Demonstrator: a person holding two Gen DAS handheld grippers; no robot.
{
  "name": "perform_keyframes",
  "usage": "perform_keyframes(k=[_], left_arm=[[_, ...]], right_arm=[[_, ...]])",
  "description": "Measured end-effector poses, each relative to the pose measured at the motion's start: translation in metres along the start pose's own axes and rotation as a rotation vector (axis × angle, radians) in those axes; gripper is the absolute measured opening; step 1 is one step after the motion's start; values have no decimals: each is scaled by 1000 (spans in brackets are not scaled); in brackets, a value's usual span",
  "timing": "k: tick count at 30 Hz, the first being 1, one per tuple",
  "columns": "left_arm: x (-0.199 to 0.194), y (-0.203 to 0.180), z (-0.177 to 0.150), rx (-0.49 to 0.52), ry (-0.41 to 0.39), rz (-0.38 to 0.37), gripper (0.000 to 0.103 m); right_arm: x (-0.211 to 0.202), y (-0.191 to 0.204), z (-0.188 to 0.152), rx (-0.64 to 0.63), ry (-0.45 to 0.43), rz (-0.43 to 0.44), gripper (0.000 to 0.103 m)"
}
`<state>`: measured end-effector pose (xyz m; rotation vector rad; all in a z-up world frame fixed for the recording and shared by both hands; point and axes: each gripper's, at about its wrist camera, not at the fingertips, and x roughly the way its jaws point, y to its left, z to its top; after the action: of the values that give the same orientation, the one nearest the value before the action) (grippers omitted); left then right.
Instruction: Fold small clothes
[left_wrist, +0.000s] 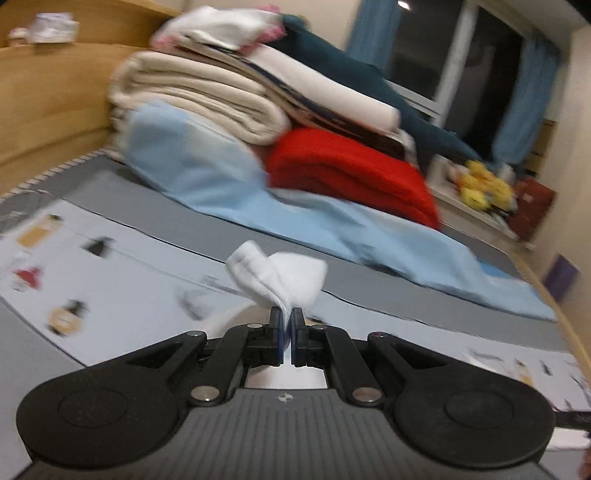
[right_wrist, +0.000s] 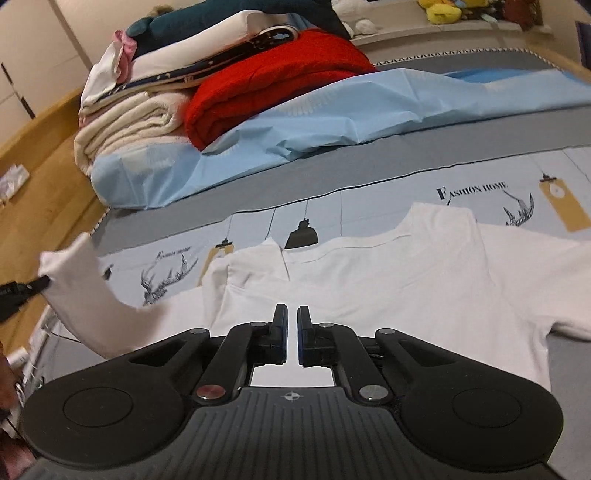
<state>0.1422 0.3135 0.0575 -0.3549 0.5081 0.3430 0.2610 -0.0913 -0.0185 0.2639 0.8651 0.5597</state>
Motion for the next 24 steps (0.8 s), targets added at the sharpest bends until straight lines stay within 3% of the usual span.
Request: perform_keyframes(k=[5, 11, 14, 17, 22, 24], left_arm=[[29, -84, -32, 89, 78, -124, 3], [60, -162, -64, 96, 139, -299, 4], [77, -180, -72, 95, 242, -409, 9], [75, -167, -64, 111, 178, -341, 9], [85, -104, -37, 4, 135, -158, 9], [89, -75, -30, -41, 154, -54, 9]], right_arm=[[0, -22, 1, 119, 35, 10, 6], [1, -48, 3, 201, 38, -28, 8], [5, -58, 4, 229, 44, -38, 8], [15, -66, 5, 259, 61, -47, 8], [44, -70, 4, 284, 119, -53, 10], [64, -70, 1, 274, 158, -60, 26]])
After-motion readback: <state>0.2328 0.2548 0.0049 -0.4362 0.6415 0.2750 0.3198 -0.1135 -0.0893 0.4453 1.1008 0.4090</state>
